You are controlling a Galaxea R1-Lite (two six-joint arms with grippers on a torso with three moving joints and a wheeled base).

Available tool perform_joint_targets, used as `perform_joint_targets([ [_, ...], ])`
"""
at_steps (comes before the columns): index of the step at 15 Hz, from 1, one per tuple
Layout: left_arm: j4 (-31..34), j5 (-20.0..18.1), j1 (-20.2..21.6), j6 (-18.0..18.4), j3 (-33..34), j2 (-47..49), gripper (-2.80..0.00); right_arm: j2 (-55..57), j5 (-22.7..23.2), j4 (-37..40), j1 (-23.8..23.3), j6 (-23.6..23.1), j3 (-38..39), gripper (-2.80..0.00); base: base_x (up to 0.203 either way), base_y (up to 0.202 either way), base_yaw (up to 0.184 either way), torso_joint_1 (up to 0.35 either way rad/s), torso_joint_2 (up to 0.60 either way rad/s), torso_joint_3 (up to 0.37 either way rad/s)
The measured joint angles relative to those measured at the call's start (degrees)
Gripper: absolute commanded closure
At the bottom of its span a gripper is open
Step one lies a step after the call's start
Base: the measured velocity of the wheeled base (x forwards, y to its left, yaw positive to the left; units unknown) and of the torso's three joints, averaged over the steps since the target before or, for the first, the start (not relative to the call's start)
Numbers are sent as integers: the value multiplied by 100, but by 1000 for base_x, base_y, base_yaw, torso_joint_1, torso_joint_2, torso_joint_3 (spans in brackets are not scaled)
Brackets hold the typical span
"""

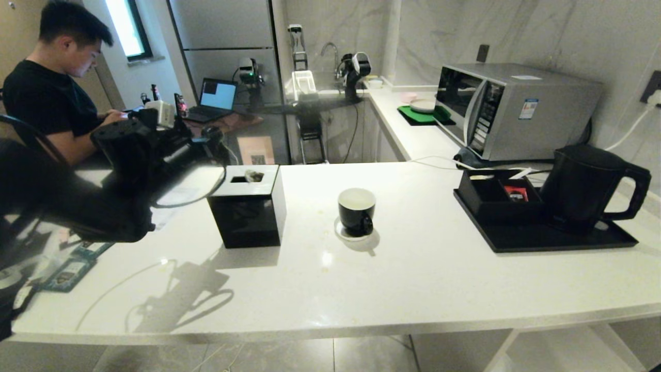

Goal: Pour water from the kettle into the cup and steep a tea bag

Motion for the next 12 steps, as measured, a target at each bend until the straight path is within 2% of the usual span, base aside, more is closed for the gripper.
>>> perform_joint_targets([
  [4, 4, -6, 216, -2, -15, -24, 0, 0, 1, -2, 1, 0, 0, 0, 0, 0, 0, 0, 0, 0],
  [12, -4, -11, 327, 0, 13, -35, 0, 0, 0, 0, -2, 0, 0, 0, 0, 0, 0, 0, 0, 0],
])
